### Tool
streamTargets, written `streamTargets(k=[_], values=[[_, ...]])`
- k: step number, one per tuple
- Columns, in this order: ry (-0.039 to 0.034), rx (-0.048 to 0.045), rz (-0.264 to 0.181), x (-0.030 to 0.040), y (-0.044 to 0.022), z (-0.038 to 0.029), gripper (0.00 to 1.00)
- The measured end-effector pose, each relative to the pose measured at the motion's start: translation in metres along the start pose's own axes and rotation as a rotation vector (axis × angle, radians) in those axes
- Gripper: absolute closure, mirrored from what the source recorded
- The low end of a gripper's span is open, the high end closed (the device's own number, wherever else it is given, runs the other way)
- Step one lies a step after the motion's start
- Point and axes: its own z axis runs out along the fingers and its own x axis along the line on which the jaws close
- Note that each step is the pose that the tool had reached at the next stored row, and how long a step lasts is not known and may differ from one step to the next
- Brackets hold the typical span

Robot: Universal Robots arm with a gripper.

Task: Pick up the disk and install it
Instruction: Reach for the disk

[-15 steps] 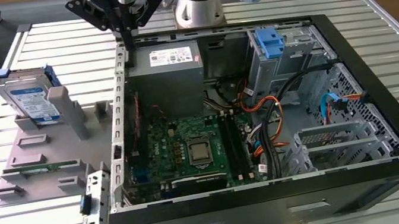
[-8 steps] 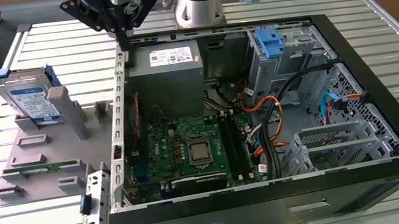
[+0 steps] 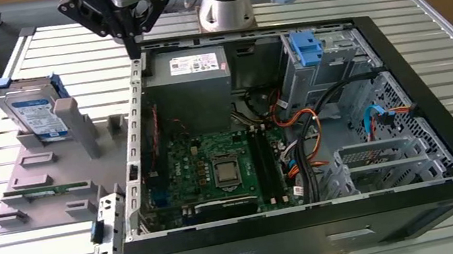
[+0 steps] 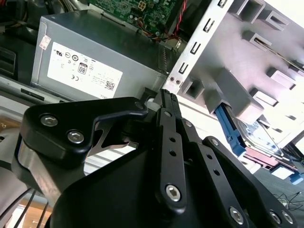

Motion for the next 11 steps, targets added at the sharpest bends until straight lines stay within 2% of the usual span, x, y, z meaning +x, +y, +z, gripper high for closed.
streamTargets(k=[11], values=[[-0.0009, -0.0001, 0.000, 0.0158, -0.0009, 0.0001, 0.89]])
